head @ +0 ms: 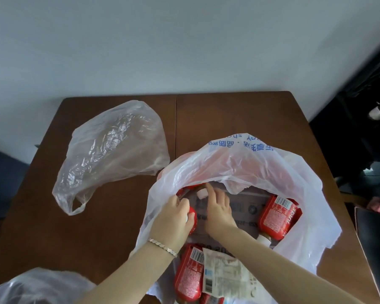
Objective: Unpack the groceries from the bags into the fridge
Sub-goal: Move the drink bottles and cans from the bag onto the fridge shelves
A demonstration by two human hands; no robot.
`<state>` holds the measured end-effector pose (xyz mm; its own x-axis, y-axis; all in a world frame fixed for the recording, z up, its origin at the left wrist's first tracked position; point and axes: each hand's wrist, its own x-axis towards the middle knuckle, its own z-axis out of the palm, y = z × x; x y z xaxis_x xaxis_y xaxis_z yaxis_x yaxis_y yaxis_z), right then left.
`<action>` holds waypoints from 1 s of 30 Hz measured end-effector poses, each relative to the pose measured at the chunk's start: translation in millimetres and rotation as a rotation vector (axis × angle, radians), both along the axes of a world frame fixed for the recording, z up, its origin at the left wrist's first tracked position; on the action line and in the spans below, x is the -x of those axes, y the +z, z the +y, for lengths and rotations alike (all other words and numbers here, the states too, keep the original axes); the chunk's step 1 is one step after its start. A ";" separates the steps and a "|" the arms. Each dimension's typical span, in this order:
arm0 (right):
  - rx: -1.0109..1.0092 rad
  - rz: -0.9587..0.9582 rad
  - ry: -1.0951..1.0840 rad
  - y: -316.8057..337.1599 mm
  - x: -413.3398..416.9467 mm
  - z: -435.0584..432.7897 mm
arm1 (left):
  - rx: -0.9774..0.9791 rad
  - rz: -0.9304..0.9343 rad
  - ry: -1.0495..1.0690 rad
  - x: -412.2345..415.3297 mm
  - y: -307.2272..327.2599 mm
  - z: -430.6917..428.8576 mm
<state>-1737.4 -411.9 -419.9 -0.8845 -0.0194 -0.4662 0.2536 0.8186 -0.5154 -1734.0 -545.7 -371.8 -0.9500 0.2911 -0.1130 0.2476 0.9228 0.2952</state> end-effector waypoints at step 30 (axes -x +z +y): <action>0.140 -0.128 -0.083 54.1 -32.4 56.8 | 0.032 0.325 -0.400 -2.8 -34.2 51.5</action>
